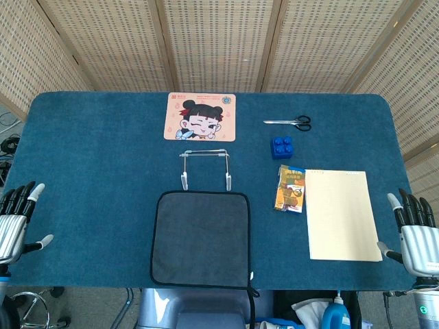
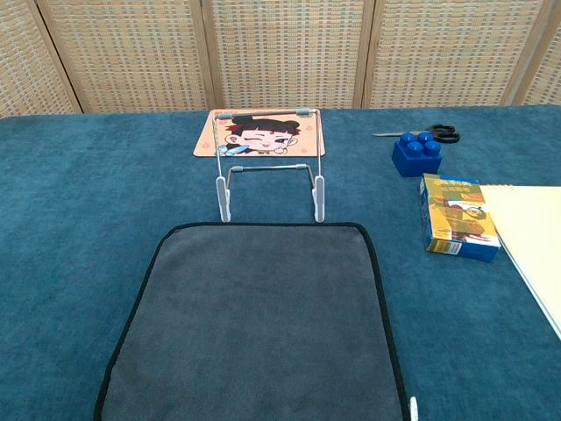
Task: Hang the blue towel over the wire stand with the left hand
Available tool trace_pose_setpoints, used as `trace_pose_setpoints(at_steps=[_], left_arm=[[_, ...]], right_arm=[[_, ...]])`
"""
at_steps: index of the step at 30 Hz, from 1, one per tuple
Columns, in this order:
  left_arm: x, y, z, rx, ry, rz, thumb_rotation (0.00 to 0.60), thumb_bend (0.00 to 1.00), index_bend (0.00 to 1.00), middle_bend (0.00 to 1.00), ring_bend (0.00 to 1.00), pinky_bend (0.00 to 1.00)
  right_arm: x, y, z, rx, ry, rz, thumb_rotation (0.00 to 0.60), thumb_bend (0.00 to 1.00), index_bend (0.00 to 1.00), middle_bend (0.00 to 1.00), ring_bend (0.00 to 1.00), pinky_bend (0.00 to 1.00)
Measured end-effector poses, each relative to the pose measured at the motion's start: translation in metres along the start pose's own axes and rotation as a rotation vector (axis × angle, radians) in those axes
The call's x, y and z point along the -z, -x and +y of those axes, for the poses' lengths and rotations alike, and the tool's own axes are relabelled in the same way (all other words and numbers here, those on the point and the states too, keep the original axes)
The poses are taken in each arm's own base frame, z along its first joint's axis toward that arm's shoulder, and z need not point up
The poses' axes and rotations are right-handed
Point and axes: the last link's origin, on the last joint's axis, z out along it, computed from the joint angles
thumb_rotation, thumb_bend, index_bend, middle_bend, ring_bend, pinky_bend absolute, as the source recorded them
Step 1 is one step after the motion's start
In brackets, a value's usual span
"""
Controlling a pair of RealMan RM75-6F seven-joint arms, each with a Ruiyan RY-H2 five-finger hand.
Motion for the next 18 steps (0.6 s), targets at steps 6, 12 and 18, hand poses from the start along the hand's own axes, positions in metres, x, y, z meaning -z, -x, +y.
trace_pose_setpoints(at_steps=[6,12,18], left_arm=[[-0.001,0.0,0.0,-0.001,0.002,0.0,0.6,0.04,0.0,0.0,0.0,0.03],[-0.003,0.001,0.006,0.0,0.038,0.023,0.6,0.05,0.0,0.0,0.0,0.02],[-0.016,0.009,0.019,-0.004,0.148,0.049,0.6,0.05,0.0,0.0,0.0,0.01]], right_arm=[[0.0,0.0,0.0,0.006,0.001,0.001,0.6,0.0,0.0,0.0,0.0,0.0],[-0.001,0.0,-0.001,0.005,0.005,0.01,0.6,0.0,0.0,0.0,0.0,0.0],[-0.003,0.0,0.002,0.006,0.022,0.009,0.6,0.0,0.0,0.0,0.0,0.0]])
